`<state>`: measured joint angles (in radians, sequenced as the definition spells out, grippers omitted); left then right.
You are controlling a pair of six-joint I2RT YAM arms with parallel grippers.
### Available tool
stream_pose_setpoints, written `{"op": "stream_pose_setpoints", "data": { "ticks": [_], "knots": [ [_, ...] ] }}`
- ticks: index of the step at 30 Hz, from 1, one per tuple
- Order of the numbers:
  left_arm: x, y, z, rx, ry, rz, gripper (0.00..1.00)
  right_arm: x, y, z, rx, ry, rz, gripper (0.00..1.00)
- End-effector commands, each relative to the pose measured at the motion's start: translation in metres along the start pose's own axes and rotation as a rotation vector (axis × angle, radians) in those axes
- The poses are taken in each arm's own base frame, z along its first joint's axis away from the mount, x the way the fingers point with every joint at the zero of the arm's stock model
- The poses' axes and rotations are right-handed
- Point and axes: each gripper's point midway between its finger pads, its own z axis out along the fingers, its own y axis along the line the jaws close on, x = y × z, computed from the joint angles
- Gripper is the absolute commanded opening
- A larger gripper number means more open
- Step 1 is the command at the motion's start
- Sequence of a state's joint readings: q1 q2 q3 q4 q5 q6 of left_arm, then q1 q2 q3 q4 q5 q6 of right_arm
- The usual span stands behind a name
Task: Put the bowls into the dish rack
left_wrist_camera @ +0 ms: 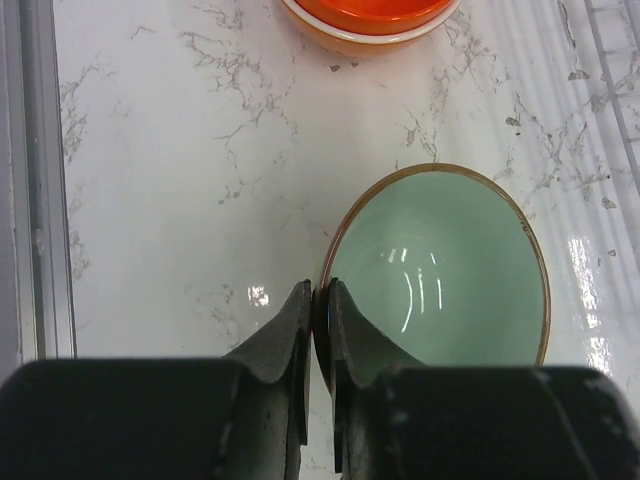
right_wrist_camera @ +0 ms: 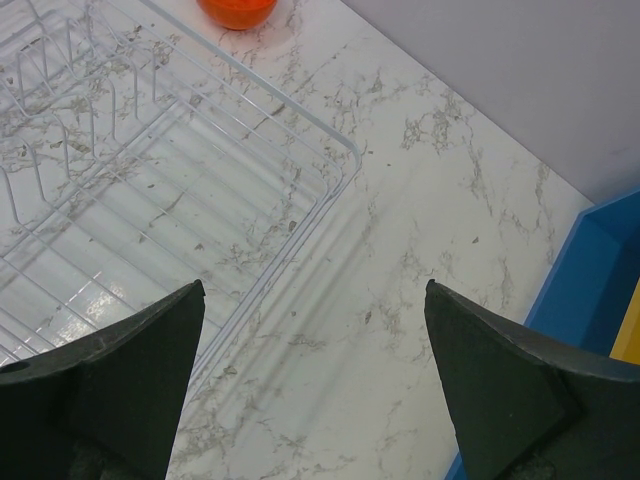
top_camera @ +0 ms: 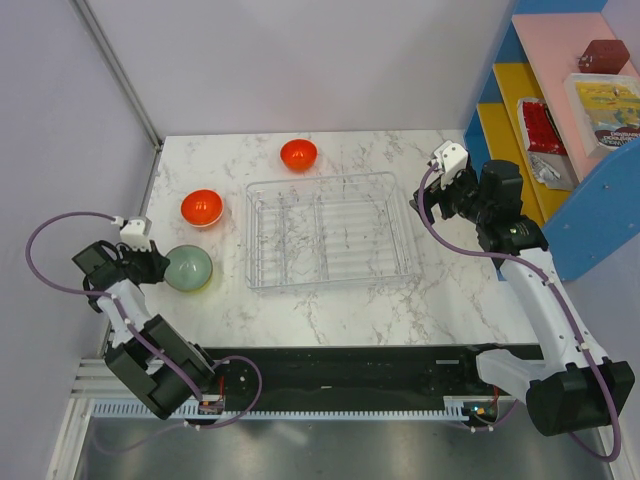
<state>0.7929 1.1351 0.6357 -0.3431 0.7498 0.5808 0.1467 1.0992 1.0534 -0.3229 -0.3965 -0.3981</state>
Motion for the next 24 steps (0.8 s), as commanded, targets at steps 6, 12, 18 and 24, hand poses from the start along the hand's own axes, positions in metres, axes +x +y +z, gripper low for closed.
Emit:
{"op": "stream_pose_setpoints", "data": {
  "ticks": [6, 12, 18, 24],
  "knots": [
    [-0.030, -0.011, -0.015, 0.034, -0.066, 0.016, 0.02, -0.008, 0.005, 0.000, -0.031, -0.032, -0.011, 0.98],
    [-0.069, -0.024, -0.036, 0.055, -0.152, 0.055, 0.02, -0.010, 0.007, 0.000, -0.042, -0.039, -0.009, 0.98],
    [-0.107, -0.030, -0.055, 0.061, -0.225, 0.074, 0.02, -0.011, 0.010, -0.001, -0.055, -0.046, -0.001, 0.98],
    [-0.142, -0.060, -0.069, 0.215, -0.325, 0.090, 0.02, -0.025, 0.025, 0.002, -0.138, -0.090, 0.083, 0.98]
  ]
}}
